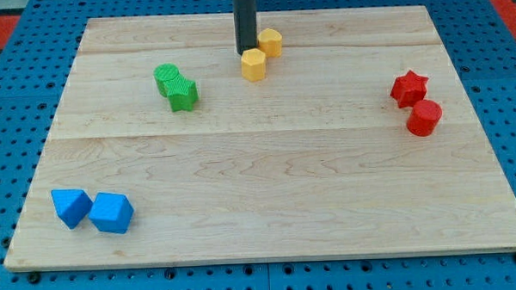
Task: Push the yellow heart towards center
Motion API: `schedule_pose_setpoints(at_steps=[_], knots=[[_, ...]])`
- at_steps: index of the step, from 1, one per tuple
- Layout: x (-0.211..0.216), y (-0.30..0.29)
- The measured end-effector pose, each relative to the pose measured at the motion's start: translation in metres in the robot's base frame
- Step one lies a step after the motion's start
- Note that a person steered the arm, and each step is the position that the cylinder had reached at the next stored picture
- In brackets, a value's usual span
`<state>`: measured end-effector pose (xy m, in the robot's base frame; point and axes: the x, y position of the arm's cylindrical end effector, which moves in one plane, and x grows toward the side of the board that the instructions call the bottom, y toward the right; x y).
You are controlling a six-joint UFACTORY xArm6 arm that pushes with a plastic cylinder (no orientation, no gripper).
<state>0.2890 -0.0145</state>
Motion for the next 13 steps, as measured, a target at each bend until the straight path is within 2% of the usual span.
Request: schedule_pose_setpoints(at_steps=[2,4,9,11,13], knots=[[0.007,0.0],[-0.037,-0.006],[-0.045,0.045],[-0.011,0.045],[0.001,0.045]])
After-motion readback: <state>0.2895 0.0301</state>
